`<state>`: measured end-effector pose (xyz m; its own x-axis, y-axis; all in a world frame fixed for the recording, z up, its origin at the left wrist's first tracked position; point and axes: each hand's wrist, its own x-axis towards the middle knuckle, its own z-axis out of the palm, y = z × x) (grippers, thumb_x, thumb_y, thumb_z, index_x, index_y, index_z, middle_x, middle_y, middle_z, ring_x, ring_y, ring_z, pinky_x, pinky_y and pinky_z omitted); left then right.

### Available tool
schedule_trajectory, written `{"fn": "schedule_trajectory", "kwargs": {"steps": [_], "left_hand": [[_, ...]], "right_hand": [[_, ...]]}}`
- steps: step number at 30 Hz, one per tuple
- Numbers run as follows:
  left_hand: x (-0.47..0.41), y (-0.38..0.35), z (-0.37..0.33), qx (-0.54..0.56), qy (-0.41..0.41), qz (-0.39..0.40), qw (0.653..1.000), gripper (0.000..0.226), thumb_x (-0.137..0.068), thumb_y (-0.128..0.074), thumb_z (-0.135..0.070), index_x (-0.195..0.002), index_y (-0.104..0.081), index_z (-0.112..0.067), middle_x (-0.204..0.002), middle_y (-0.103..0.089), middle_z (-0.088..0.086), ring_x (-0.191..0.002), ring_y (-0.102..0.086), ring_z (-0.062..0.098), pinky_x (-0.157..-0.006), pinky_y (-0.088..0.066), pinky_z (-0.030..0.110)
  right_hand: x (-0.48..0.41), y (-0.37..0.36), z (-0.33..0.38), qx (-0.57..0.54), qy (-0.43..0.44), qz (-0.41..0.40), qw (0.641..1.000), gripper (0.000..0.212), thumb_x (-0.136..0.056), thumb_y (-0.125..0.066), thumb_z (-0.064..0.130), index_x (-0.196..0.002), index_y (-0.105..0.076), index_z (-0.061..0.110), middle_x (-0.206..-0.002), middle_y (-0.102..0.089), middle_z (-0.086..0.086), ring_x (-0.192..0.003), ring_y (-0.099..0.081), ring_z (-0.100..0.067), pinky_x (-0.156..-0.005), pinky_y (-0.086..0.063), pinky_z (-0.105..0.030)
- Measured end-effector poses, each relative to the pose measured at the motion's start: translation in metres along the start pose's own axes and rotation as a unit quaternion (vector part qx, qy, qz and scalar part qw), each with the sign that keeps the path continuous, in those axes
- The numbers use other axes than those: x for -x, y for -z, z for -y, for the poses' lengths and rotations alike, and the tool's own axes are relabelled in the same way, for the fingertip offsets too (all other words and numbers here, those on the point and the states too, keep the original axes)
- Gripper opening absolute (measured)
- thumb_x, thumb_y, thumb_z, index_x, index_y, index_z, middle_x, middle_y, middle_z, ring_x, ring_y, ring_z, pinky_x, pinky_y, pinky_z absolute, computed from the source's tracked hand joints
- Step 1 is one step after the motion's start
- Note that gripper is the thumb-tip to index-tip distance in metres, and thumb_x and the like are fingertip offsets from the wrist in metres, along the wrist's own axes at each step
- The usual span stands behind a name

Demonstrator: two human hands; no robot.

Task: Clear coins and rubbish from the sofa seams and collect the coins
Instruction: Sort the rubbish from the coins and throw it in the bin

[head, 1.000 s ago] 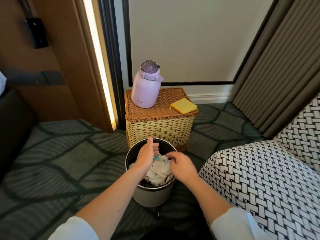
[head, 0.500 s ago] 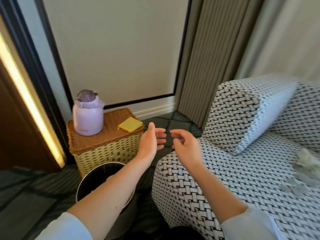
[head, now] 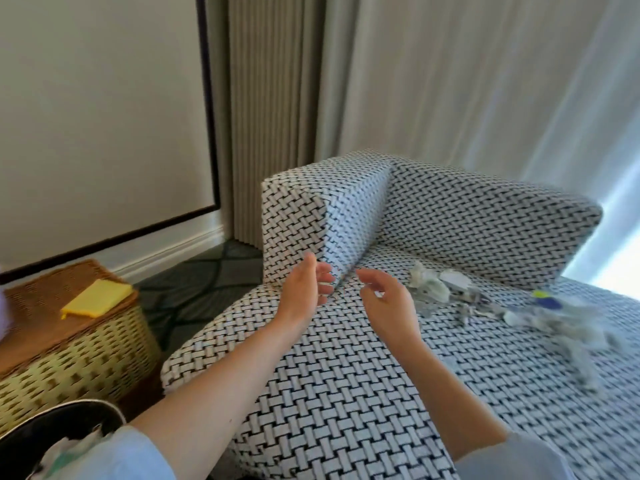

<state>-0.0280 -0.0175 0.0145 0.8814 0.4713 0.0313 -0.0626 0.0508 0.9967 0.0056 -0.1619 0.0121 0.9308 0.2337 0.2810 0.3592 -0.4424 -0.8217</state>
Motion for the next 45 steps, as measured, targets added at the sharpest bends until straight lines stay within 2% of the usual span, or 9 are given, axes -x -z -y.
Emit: {"fn": "schedule_trajectory", "kwargs": {"steps": [5,14,20,25,28,33,36,40,45], "left_hand": [[-0.001,-0.055,0.009,-0.031,-0.013,0.066,0.997,0.049,-0.104,-0.025,-0.044,-0.098,-0.064,-0.016,-0.090,-0.067,0.004,-0.078,-0.060,0.015,-0.074,-0.049,0.034],[-0.007,-0.128,0.027,-0.095,-0.044,0.138,0.985,0.043,-0.103,-0.027,-0.044,-0.097,-0.062,-0.019,-0.096,-0.067,0.005,-0.091,-0.063,0.019,-0.082,-0.051,0.036],[-0.016,-0.156,0.053,-0.164,-0.046,0.169,0.971,0.040,-0.102,-0.030,-0.045,-0.103,-0.061,-0.020,-0.098,-0.065,0.007,-0.086,-0.059,0.019,-0.080,-0.051,0.040],[-0.031,-0.171,0.065,-0.215,-0.077,0.162,0.960,0.031,-0.101,-0.041,-0.039,-0.117,-0.061,-0.022,-0.113,-0.061,-0.010,-0.091,-0.056,-0.005,-0.072,-0.045,0.016],[-0.041,-0.183,0.072,-0.242,-0.093,0.147,0.955,0.017,-0.098,-0.050,-0.031,-0.112,-0.059,-0.030,-0.119,-0.056,-0.010,-0.098,-0.054,-0.002,-0.069,-0.042,0.011],[-0.054,-0.197,0.080,-0.314,-0.146,0.094,0.933,0.023,-0.086,-0.062,-0.031,-0.108,-0.057,-0.038,-0.116,-0.052,-0.011,-0.103,-0.050,0.006,-0.078,-0.054,0.026],[-0.063,-0.206,0.082,-0.352,-0.190,0.074,0.914,0.036,-0.080,-0.069,-0.035,-0.115,-0.058,-0.036,-0.120,-0.048,-0.011,-0.112,-0.041,0.008,-0.094,-0.047,0.032],[-0.074,-0.220,0.082,-0.368,-0.211,0.082,0.902,0.053,-0.074,-0.074,-0.041,-0.124,-0.055,-0.035,-0.138,-0.035,-0.006,-0.129,-0.027,0.014,-0.111,-0.027,0.039],[-0.087,-0.231,0.090,-0.442,-0.176,0.116,0.872,0.071,-0.074,-0.067,-0.064,-0.136,-0.043,-0.039,-0.159,-0.006,-0.008,-0.146,-0.001,0.022,-0.119,-0.004,0.049]], "right_hand": [[-0.002,0.048,-0.036,0.024,-0.030,-0.044,0.998,0.035,-0.091,-0.054,0.016,-0.123,-0.063,0.026,-0.121,-0.064,0.013,-0.111,-0.057,-0.004,-0.099,-0.048,-0.031],[-0.005,0.106,-0.091,0.080,-0.067,-0.083,0.991,0.040,-0.086,-0.061,0.014,-0.124,-0.062,0.026,-0.123,-0.062,0.011,-0.109,-0.055,-0.003,-0.093,-0.047,-0.027],[-0.019,0.121,-0.126,0.088,-0.097,-0.090,0.987,0.040,-0.087,-0.061,0.019,-0.124,-0.062,0.034,-0.128,-0.058,0.008,-0.124,-0.049,-0.010,-0.105,-0.044,-0.040],[-0.034,0.125,-0.151,0.143,-0.116,-0.070,0.980,0.054,-0.085,-0.067,0.033,-0.137,-0.052,0.034,-0.132,-0.049,0.007,-0.114,-0.046,-0.006,-0.089,-0.042,-0.026],[-0.040,0.124,-0.163,0.170,-0.133,-0.051,0.975,0.069,-0.079,-0.071,0.041,-0.143,-0.046,0.032,-0.134,-0.046,0.008,-0.115,-0.040,-0.004,-0.090,-0.039,-0.025],[-0.046,0.119,-0.178,0.174,-0.089,-0.065,0.979,0.044,-0.091,-0.063,0.023,-0.135,-0.056,0.025,-0.117,-0.055,0.010,-0.109,-0.053,-0.011,-0.099,-0.049,-0.034],[-0.049,0.119,-0.183,0.148,-0.037,-0.141,0.978,0.036,-0.095,-0.057,0.014,-0.129,-0.060,0.026,-0.109,-0.057,0.008,-0.090,-0.056,-0.005,-0.080,-0.055,-0.027],[-0.060,0.125,-0.188,0.140,0.001,-0.257,0.956,0.041,-0.095,-0.053,0.010,-0.134,-0.054,0.024,-0.106,-0.048,0.012,-0.086,-0.056,-0.012,-0.067,-0.050,-0.027],[-0.073,0.127,-0.196,0.232,-0.013,-0.297,0.926,0.051,-0.088,-0.058,0.002,-0.132,-0.058,0.028,-0.108,-0.053,0.002,-0.081,-0.044,-0.010,-0.092,-0.043,-0.040]]}}
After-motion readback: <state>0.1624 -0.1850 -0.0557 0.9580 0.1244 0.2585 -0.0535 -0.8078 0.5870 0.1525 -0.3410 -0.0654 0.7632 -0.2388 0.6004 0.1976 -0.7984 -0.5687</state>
